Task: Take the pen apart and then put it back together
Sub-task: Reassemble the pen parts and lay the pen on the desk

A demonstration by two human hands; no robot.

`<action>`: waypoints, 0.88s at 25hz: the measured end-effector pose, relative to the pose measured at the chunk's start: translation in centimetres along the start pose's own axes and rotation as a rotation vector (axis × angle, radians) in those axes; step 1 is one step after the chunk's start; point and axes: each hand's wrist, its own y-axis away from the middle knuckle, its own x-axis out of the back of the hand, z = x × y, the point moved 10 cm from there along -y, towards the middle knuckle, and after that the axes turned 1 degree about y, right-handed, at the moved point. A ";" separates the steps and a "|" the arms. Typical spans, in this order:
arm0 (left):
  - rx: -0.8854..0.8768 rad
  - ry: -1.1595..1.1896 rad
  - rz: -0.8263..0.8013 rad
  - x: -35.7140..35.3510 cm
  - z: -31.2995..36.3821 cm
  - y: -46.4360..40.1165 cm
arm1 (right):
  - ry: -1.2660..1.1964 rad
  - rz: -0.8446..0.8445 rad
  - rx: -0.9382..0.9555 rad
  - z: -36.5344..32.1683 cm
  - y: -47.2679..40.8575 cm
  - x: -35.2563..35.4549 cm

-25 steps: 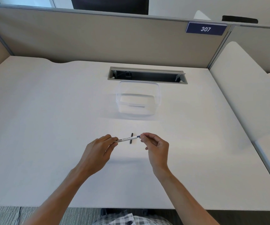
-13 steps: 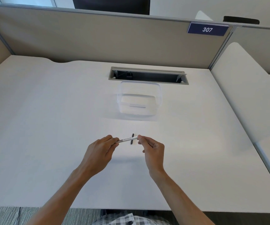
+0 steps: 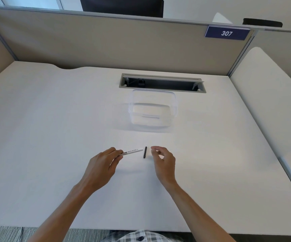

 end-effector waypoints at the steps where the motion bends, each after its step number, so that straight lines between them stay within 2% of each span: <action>1: 0.004 0.000 -0.002 0.0 -0.2 0.0 | 0.108 -0.005 0.029 -0.1 -0.2 -0.2; 5: 0.002 0.003 -0.006 0.1 -0.5 -0.3 | 0.516 -0.074 0.154 -0.8 -0.5 -2.1; 12: -0.004 0.011 -0.012 0.0 -0.8 -0.9 | 0.724 -0.056 0.184 -1.1 -1.1 -3.3; 17: -0.007 0.015 -0.010 0.0 -0.8 -1.4 | 0.577 -0.064 0.069 -0.7 -1.9 -2.3; 22: -0.006 0.005 -0.004 0.2 -0.9 -1.6 | 0.148 -0.177 0.049 -1.4 -2.1 -0.9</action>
